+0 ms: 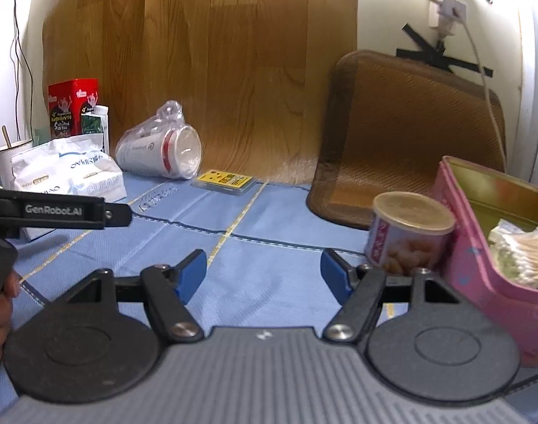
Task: Organize soft objects
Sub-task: 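Move the right gripper toward the yellow card pack on the cloth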
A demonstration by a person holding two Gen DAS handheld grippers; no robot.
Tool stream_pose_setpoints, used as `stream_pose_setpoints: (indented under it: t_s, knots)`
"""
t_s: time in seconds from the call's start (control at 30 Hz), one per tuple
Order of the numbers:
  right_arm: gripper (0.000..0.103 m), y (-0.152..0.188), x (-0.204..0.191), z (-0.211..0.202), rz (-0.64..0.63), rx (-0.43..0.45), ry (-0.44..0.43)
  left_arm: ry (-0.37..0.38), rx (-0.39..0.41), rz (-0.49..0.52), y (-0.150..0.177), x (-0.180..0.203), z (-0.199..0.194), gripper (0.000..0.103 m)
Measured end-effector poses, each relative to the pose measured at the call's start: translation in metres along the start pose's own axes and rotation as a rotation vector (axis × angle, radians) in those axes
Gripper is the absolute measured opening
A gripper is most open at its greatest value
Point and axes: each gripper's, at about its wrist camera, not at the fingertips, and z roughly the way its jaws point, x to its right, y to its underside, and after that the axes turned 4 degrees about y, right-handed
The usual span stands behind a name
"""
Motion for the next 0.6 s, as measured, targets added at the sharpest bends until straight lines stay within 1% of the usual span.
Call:
stream_pose_setpoints:
  t_s: [0.1,0.23,0.3,0.37,0.43,0.5,0.6]
  knots:
    - [0.073,-0.007,-0.004,0.015,-0.001,-0.021,-0.014,-0.001,-0.02,-0.068,-0.002,-0.011,0.003,0.092]
    - [0.073,-0.023,-0.007,0.037,0.032,-0.032,-0.022,-0.001,-0.029,-0.145,-0.003,-0.023,0.005,0.092]
    - [0.073,-0.033,-0.008,0.052,0.067,-0.049,-0.038,0.0,-0.034,-0.171,-0.003,-0.027,0.006,0.092]
    - [0.074,-0.042,-0.01,0.067,0.094,-0.06,-0.054,-0.002,-0.033,-0.173,-0.003,-0.027,0.005,0.093]
    - [0.078,-0.053,-0.015,0.088,0.101,-0.075,-0.079,-0.006,-0.035,-0.161,-0.003,-0.024,0.006,0.094]
    - [0.085,-0.064,-0.021,0.114,0.09,-0.104,-0.1,-0.007,-0.037,-0.154,-0.002,-0.023,0.007,0.094]
    - [0.09,-0.081,-0.033,0.154,0.062,-0.132,-0.102,-0.006,-0.04,-0.156,-0.003,-0.023,0.008,0.095]
